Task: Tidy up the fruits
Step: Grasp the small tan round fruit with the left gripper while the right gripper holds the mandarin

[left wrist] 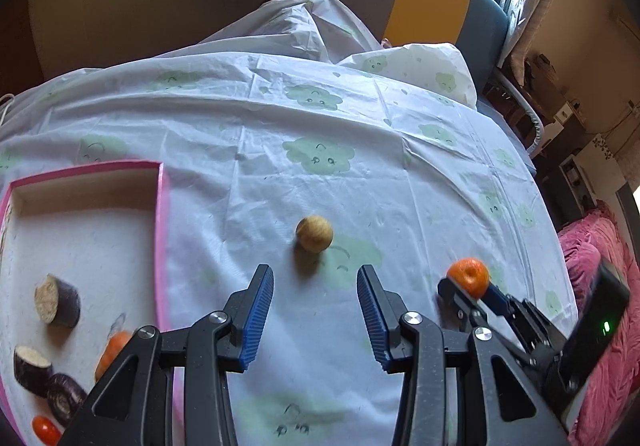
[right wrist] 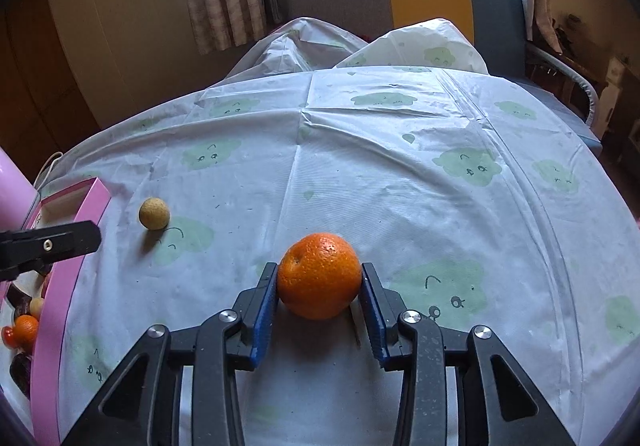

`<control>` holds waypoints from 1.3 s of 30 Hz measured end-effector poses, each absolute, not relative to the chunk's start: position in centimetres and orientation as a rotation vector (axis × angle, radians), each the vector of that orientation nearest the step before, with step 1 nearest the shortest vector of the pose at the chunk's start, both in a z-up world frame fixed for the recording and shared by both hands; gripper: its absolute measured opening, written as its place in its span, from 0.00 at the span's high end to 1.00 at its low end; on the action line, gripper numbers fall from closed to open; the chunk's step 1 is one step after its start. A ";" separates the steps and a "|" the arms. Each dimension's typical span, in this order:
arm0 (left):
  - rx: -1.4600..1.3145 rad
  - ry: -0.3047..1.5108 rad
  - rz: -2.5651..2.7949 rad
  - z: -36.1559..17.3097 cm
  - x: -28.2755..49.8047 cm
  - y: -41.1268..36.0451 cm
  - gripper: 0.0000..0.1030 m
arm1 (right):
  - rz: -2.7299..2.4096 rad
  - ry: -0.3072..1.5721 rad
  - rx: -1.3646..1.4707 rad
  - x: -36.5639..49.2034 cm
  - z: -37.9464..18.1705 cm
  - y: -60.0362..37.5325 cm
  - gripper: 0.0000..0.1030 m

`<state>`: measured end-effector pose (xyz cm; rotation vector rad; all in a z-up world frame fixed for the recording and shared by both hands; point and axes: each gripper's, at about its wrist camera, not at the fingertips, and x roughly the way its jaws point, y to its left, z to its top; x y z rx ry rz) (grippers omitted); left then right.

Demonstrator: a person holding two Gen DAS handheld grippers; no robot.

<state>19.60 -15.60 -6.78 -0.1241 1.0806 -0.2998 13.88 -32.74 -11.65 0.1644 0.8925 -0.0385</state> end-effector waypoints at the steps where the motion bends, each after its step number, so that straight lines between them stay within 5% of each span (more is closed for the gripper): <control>1: -0.124 1.089 -0.295 -7.1 20.2 -15.9 0.57 | -0.037 0.888 0.167 13.8 -11.7 -32.8 0.60; 10: -0.120 1.119 -0.257 -9.3 23.3 -17.7 0.58 | -0.035 0.879 0.174 13.7 -11.9 -32.8 0.60; 12: -0.119 1.139 -0.251 -10.2 23.8 -17.9 0.75 | -0.038 0.878 0.168 13.6 -11.9 -32.7 0.60; 39: -0.002 1.024 -0.313 -9.7 10.4 -15.8 0.76 | -0.031 0.891 0.105 11.7 -11.2 -31.4 0.64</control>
